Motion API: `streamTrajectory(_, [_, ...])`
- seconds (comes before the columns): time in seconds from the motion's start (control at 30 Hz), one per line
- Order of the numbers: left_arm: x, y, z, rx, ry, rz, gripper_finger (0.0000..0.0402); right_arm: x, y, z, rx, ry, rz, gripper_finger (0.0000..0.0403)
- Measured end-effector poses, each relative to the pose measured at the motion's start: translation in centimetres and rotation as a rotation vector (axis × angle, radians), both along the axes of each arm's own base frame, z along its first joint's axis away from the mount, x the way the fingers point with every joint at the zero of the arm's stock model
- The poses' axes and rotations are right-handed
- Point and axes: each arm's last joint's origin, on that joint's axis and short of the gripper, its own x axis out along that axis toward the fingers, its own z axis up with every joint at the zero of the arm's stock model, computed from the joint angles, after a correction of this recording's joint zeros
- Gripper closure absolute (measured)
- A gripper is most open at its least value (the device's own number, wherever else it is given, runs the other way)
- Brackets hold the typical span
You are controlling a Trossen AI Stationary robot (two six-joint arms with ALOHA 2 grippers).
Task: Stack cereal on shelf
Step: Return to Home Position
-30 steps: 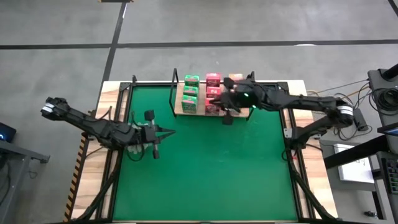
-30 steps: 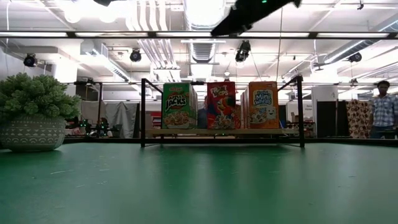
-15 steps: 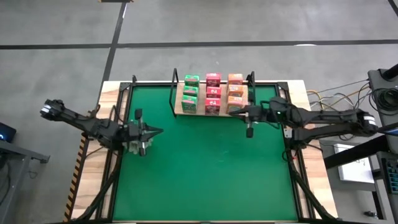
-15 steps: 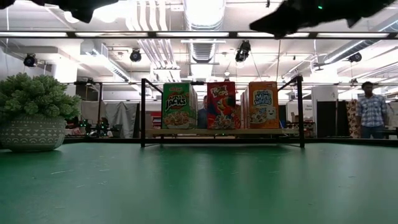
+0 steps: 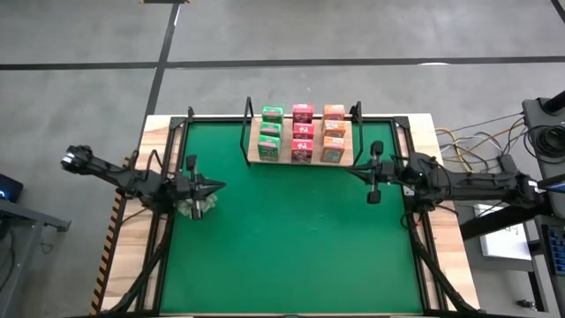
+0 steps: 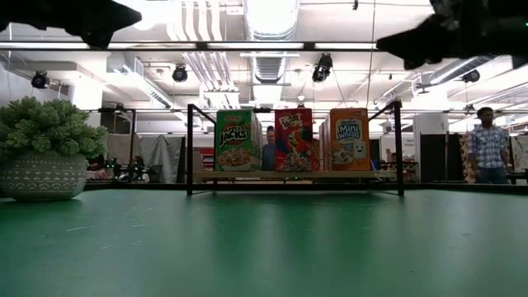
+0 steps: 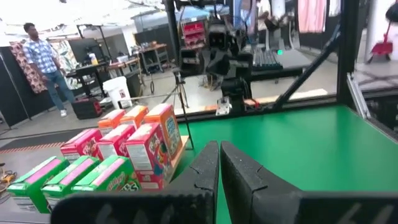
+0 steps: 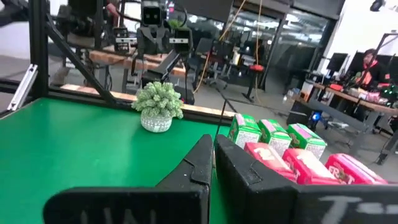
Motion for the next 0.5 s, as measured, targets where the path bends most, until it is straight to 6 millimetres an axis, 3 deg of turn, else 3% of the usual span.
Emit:
streamTrajectory(0.27, [-1.2,0.5,-0.5,-0.033,-0.073,0.0,0.0402,-3.1,0.5,-1.2,0.022,-0.194,-0.023,0.0394])
streamTrajectory(0.5, [-2.0,0.8,-1.0,-0.006,-0.079,0.0,0.0402,-4.2,0.7,-1.7,-0.033,-0.261,-0.01,0.0394])
